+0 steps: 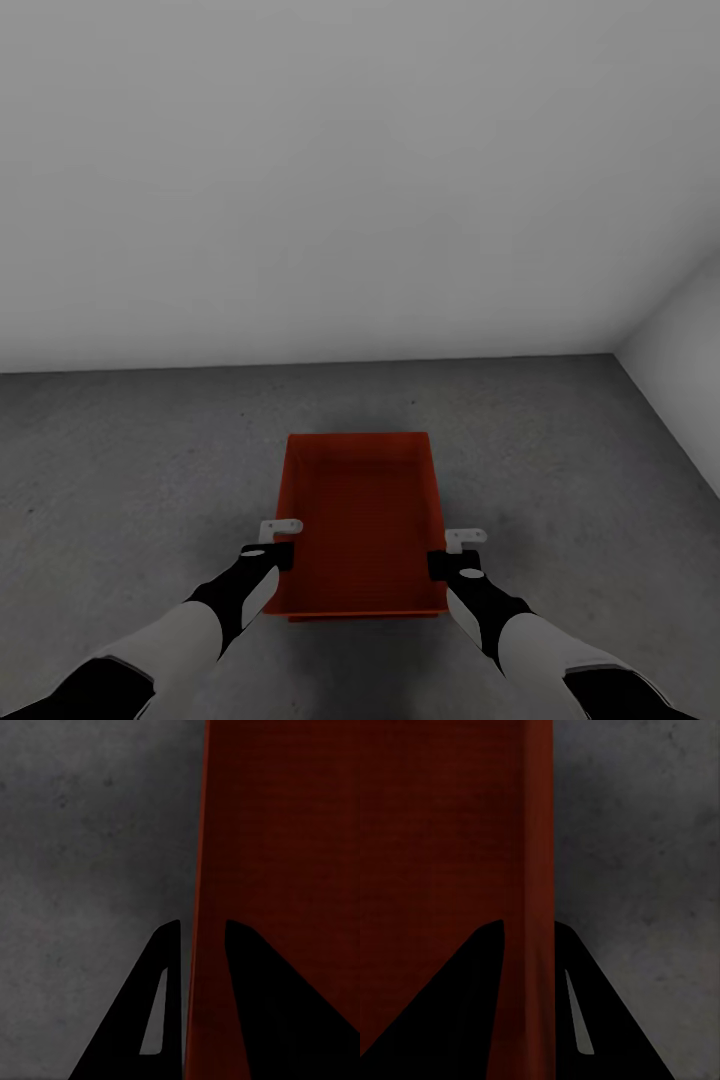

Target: Move the two storage containers from the living room to the garage. In the garage, place one container on the floor and stack the other container on top of it (either order is fine).

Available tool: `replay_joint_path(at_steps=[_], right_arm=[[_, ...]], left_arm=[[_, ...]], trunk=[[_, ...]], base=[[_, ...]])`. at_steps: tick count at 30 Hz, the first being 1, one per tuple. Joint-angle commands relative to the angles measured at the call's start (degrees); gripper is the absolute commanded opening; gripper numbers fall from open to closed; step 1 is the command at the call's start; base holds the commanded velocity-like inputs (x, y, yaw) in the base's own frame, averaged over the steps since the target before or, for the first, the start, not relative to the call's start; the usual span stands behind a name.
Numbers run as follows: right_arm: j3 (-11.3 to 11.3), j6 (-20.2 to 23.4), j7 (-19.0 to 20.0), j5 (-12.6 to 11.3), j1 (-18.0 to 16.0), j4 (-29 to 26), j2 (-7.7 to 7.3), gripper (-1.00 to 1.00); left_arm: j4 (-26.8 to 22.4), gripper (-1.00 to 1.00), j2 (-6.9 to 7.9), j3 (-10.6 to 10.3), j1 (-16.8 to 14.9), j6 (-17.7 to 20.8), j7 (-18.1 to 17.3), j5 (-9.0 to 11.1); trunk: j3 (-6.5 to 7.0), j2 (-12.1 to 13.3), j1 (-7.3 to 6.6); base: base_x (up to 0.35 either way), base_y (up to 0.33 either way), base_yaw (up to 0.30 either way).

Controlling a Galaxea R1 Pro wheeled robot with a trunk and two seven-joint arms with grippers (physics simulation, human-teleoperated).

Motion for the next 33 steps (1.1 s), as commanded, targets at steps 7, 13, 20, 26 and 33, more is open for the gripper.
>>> replay_joint_path(at_steps=[7,13,20,26,33], right_arm=[[0.05,-0.07,0.39,-0.53,0.01,0.17,0.01,-1.0],[0.05,-0.07,0.39,-0.49,0.01,0.17,0.02,-1.0],[0.05,-0.07,0.39,-0.51,0.01,0.17,0.02,-1.0],[0.05,-0.07,0.39,-0.5,0.01,0.17,0.0,-1.0],[0.05,-0.07,0.39,-0.46,0.01,0.17,0.03,-1.0]], left_arm=[[-0.32,-1.0,2.67,2.96,-0.07,0.07,1.15,-1.4],[-0.38,-1.0,2.67,2.97,-0.07,0.07,1.15,-1.4],[-0.4,-1.0,2.67,3.01,-0.07,0.07,1.15,-1.4],[-0.41,-1.0,2.67,3.01,-0.07,0.07,1.15,-1.4],[-0.41,-1.0,2.67,3.01,-0.07,0.07,1.15,-1.4]], trunk=[[-0.93,-2.04,1.1],[-1.47,-3.24,1.76],[-2.73,-6.05,3.3],[-3.81,-8.46,4.62],[-3.81,-8.46,4.62]], base=[[0.0,0.0,0.0],[0.0,0.0,0.0],[0.0,0.0,0.0],[0.0,0.0,0.0],[0.0,0.0,0.0]])
